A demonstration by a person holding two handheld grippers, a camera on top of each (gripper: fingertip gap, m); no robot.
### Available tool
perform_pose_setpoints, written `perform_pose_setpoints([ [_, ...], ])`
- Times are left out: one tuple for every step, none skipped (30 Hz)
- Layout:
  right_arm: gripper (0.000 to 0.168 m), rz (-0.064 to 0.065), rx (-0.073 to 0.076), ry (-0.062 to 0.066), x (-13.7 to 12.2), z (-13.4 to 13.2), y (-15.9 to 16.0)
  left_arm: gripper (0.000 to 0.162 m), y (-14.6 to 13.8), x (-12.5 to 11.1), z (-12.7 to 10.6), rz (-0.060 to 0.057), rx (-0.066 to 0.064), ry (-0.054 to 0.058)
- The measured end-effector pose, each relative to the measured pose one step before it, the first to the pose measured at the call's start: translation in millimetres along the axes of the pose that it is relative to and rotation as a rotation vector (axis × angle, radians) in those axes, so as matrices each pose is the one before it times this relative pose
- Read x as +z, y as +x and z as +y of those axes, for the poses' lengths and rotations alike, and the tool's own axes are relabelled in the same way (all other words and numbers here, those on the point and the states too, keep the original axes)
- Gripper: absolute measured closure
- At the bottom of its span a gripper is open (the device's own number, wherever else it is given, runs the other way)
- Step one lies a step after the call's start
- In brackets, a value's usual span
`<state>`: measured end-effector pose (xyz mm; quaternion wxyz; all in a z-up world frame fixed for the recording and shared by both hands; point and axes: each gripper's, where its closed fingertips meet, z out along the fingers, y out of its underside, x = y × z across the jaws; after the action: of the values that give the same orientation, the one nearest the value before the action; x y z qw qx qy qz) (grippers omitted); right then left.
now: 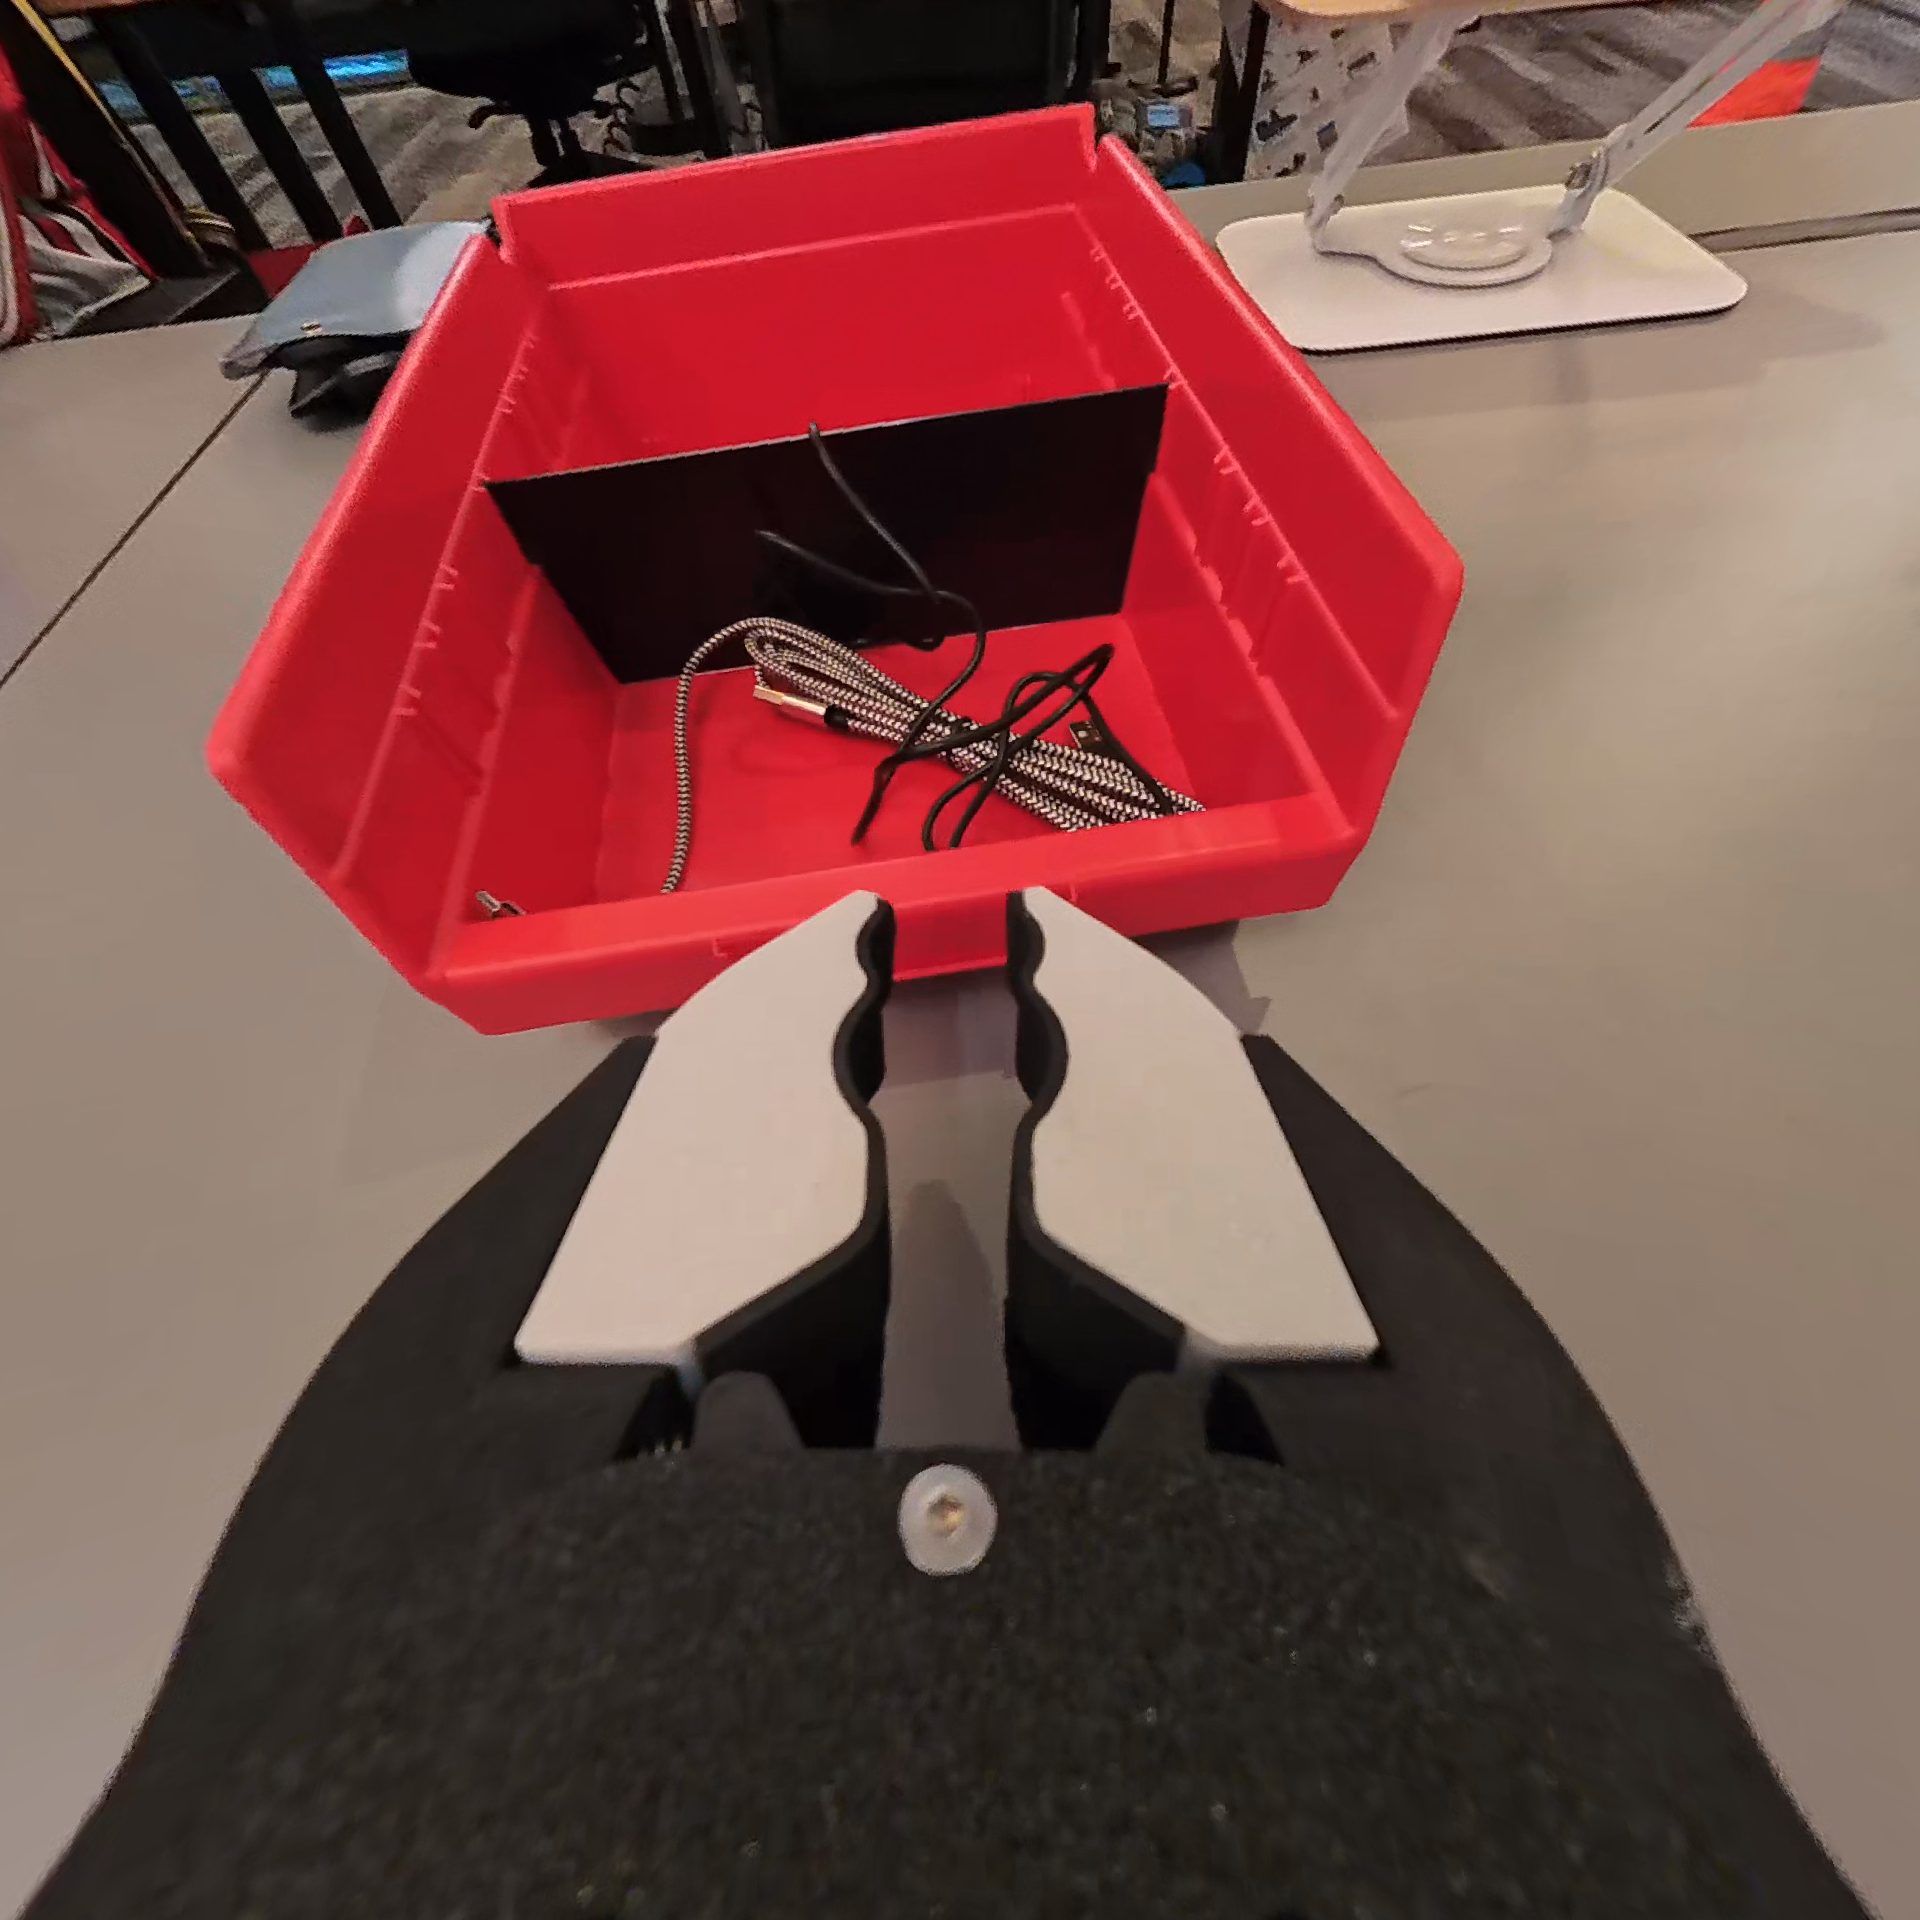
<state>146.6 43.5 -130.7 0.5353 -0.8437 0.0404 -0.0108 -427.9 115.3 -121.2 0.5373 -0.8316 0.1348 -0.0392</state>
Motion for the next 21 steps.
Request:
perform_pose_setpoints([
  [0.130, 0.0026, 0.0057, 0.0008, 0.58, 0.14, 2.03, 0.142, 1.24, 0.98, 0.21, 0.0061, -0.0014, -0.0027],
  [0.130, 0.0035, -0.0032, 0.0050, 0.15, -0.68, 1.00, 0.142, 1.36, 0.99, 0.08, 0.0086, -0.0033, -0.0023],
  [0.129, 0.0015, -0.0063, -0.0019, -0.17, 0.27, 0.05, 0.142, 1.24, 0.87, 0.16, 0.0084, -0.0030, -0.0024],
  [0.129, 0.0002, -0.0065, -0.0042, 0.07, 0.17, -0.86, 0.142, 1.24, 0.74, 0.09, 0.0073, -0.0012, -0.0013],
  [0.127, -0.0083, -0.0070, 0.0030, -1.43, -1.67, -3.43, 0.142, 1.50, 0.80, 0.23, 0.0078, 0.0001, -0.0021],
  [0.126, -0.0187, -0.0128, 0.0176, -2.40, -3.52, -6.29, 0.142, 2.01, 0.65, 0.49, 0.0086, -0.0002, -0.0043],
  [0.125, -0.0229, -0.0182, 0.0251, -2.48, -4.95, -8.60, 0.142, 2.58, 0.52, 0.34, 0.0086, -0.0001, -0.0037],
  [0.124, -0.0353, -0.0167, 0.0252, -1.94, -5.78, -12.40, 0.142, 3.26, 0.14, -0.24, 0.0067, 0.0033, -0.0009],
  [0.122, -0.0457, -0.0082, 0.0235, -0.15, -5.88, -15.00, 0.142, 3.91, -0.17, -0.56, 0.0047, 0.0098, 0.0010],
  [0.131, -0.0158, -0.0022, 0.0140, 1.56, -4.23, -10.94, 0.142, 5.07, -0.48, -1.06, 0.0058, 0.0148, 0.0032],
  [0.136, 0.0231, -0.0089, 0.0050, 3.62, -2.37, -4.99, 0.142, 6.45, -0.49, -1.49, 0.0112, 0.0162, 0.0053],
  [0.136, 0.0151, -0.0078, -0.0189, 4.16, 0.90, -4.66, 0.142, 8.09, -0.41, -1.85, 0.0183, 0.0149, 0.0062],
  [0.135, -0.0062, -0.0081, -0.0289, 3.13, 1.94, -5.05, 0.143, 8.71, 0.04, -1.74, 0.0208, 0.0126, 0.0057],
  [0.134, -0.0109, 0.0043, -0.0161, 0.82, 0.67, -4.77, 0.143, 8.83, 0.43, -1.28, 0.0195, 0.0104, 0.0033],
  [0.133, -0.0114, 0.0090, 0.0058, -1.94, -1.24, -4.03, 0.143, 8.96, 1.09, -0.91, 0.0207, 0.0093, -0.0003],
  [0.127, -0.0314, -0.0013, 0.0239, -4.11, -2.64, -4.60, 0.143, 9.32, 1.62, -0.93, 0.0239, 0.0085, -0.0026],
  [0.119, -0.0499, -0.0005, 0.0266, -5.04, -2.96, -6.06, 0.143, 9.49, 1.75, -2.14, 0.0246, 0.0088, 0.0012],
  [0.120, -0.0350, 0.0282, 0.0247, -2.43, -2.63, -7.97, 0.143, 10.22, 2.24, -4.21, 0.0260, 0.0117, 0.0118],
  [0.116, -0.0505, 0.0239, 0.0199, 3.22, -2.01, -9.41, 0.143, 11.91, 3.34, -5.53, 0.0311, 0.0158, 0.0180],
  [0.109, -0.0107, 0.0048, 0.0008, 5.84, 1.07, -4.33, 0.142, 13.57, 5.14, -4.99, 0.0342, 0.0196, 0.0135],
  [0.103, 0.0385, -0.0070, -0.0281, 8.74, 4.38, 3.67, 0.142, 14.72, 7.17, -3.97, 0.0359, 0.0216, 0.0045],
])
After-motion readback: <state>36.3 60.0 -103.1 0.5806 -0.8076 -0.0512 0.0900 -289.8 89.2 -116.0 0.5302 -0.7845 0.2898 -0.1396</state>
